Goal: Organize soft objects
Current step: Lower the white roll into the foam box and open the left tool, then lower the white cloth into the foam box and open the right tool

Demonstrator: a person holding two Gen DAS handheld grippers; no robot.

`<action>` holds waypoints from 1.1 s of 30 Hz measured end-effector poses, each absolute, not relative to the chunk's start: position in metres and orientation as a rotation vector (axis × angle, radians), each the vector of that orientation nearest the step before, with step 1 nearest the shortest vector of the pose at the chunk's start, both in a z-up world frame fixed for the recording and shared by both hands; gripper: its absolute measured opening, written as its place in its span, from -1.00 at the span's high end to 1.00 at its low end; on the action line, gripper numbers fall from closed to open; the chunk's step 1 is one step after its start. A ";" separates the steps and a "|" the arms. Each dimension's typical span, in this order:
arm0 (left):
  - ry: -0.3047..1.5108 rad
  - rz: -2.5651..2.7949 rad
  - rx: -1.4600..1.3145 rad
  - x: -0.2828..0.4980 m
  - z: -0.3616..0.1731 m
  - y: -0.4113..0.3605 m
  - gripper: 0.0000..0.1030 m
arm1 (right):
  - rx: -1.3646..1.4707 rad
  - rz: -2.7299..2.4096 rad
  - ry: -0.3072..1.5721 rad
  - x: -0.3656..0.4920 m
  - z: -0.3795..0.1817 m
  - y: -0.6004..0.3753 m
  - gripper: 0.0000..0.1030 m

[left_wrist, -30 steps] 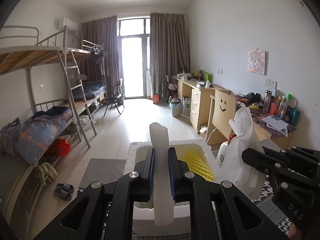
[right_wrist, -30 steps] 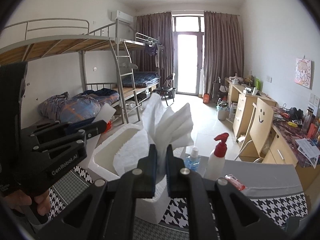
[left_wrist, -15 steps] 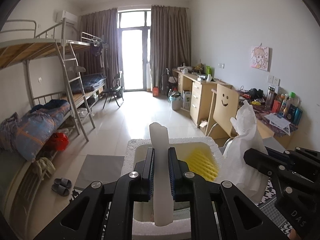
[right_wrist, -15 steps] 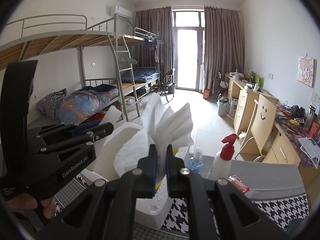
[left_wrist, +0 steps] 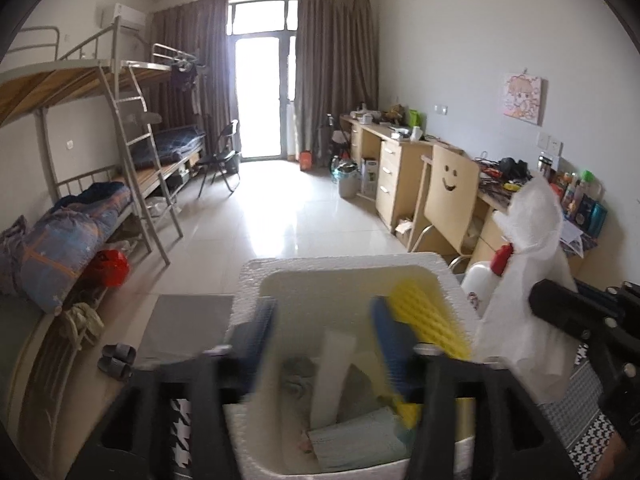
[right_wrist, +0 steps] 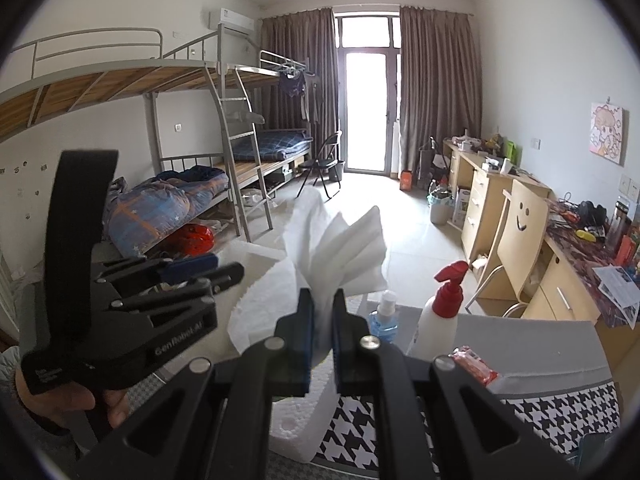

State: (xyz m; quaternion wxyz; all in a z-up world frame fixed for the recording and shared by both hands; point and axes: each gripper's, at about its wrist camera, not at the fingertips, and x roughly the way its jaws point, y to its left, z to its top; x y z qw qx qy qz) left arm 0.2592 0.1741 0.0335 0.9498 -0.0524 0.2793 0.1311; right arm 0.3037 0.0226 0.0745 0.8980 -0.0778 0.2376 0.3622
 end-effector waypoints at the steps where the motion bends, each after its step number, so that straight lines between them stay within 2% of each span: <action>1: 0.566 0.278 -0.103 0.257 0.034 0.176 -0.39 | -0.161 0.749 0.492 0.303 0.075 0.023 0.79; 3: 0.557 0.308 -0.091 0.253 0.035 0.177 -0.44 | -0.163 0.746 0.490 0.303 0.074 0.023 0.79; 7: 0.531 0.334 -0.084 0.243 0.039 0.178 -0.81 | -0.163 0.745 0.491 0.303 0.074 0.025 0.79; 10: 0.502 0.370 -0.078 0.235 0.044 0.179 -0.92 | -0.168 0.748 0.493 0.303 0.073 0.026 0.79; 33: 0.466 0.482 -0.112 0.198 0.047 0.206 -0.98 | -0.196 0.820 0.522 0.304 0.066 0.059 0.79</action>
